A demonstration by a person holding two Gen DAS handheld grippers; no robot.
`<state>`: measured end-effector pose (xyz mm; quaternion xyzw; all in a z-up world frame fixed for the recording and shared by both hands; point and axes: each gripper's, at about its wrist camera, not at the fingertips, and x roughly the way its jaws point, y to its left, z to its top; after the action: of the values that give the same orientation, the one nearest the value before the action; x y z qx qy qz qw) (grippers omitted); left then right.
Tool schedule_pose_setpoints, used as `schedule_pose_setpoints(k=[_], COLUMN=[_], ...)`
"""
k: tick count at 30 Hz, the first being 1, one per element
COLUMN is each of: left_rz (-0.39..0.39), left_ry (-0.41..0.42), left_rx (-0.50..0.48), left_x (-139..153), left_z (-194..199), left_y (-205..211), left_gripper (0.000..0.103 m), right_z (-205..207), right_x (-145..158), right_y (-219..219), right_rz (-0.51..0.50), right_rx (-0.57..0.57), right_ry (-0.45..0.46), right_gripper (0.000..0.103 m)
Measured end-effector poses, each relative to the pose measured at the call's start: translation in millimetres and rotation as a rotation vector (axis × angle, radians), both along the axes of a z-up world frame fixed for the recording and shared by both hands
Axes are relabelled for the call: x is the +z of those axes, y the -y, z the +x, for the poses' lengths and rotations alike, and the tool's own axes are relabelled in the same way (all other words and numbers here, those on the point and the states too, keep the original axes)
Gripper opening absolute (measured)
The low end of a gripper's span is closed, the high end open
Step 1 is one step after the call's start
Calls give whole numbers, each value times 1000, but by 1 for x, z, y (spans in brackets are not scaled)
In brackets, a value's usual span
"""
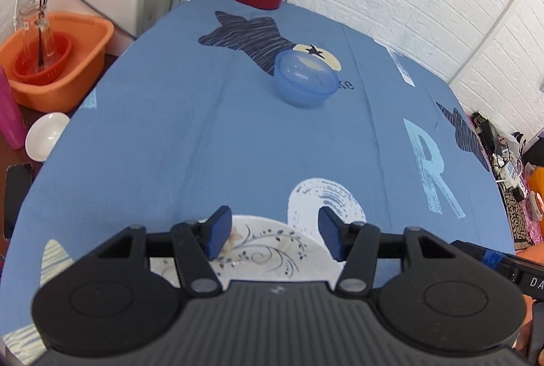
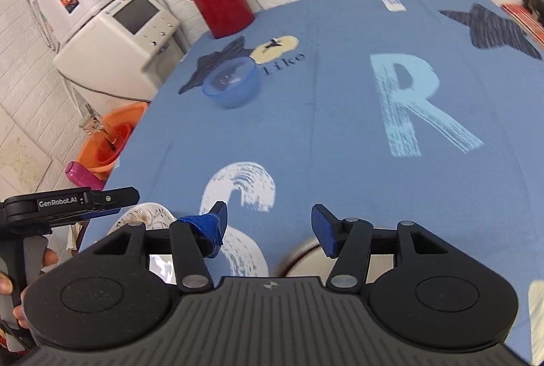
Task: Organize plates and bowls
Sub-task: 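Open both tools and move toward the clear blue plastic bowl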
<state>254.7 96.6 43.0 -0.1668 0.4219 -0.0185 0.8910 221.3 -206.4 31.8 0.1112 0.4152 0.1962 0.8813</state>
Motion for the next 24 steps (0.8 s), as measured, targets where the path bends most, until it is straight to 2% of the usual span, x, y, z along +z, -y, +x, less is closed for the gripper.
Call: schedule_pose_setpoints(k=[3, 5, 8, 12, 21, 24], left_rz=[10, 29, 63, 88, 133, 126], left_ry=[13, 25, 40, 44, 2, -11], left_rx=[-5, -6, -14, -17, 2, 9], left_x=[2, 4, 6, 5, -11, -15], left_z=[9, 16, 30, 53, 118, 144], left_y=[-2, -3, -3, -7, -18, -23], left_gripper=[57, 57, 57, 58, 58, 58], right_z=[11, 22, 44, 75, 155, 180], right_x=[-2, -5, -7, -6, -16, -17], right_y=[-10, -20, -29, -37, -66, -75], right_rz=[8, -18, -46, -79, -112, -83], right_rx=[54, 82, 87, 69, 92, 90], right_ry=[3, -26, -43, -2, 8, 15], right_gripper=[41, 41, 41, 41, 42, 42])
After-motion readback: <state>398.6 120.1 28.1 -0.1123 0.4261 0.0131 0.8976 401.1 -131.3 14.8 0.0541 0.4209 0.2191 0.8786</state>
